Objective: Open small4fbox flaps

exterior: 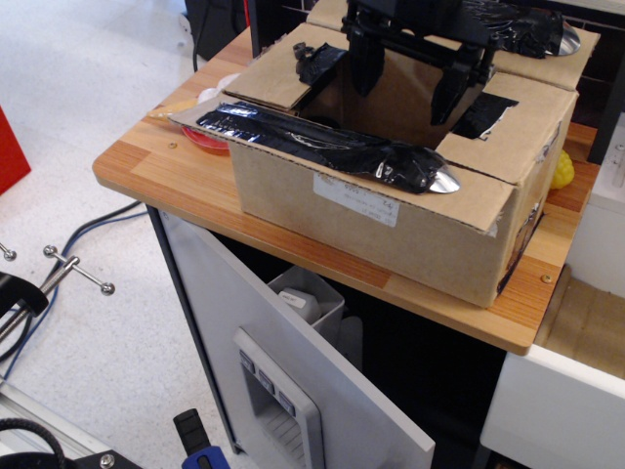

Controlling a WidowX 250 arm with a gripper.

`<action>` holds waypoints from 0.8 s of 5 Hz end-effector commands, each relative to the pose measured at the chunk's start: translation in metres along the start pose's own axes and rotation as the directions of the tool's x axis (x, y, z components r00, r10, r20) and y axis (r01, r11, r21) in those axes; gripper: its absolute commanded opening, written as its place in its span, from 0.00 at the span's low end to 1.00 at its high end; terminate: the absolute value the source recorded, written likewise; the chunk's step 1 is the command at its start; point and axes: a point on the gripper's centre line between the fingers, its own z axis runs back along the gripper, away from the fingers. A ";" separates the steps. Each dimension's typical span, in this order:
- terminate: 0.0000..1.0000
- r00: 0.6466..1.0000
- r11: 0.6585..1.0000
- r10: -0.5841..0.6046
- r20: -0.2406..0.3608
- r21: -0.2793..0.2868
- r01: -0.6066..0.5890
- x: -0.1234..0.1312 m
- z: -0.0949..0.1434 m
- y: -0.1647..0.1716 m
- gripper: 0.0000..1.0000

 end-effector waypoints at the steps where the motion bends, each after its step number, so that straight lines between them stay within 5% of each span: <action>1: 0.00 0.996 0.998 -0.004 0.087 -0.069 0.010 0.002 0.006 -0.018 1.00; 4: 0.00 0.990 0.983 -0.043 0.136 -0.172 0.067 0.007 0.047 -0.049 1.00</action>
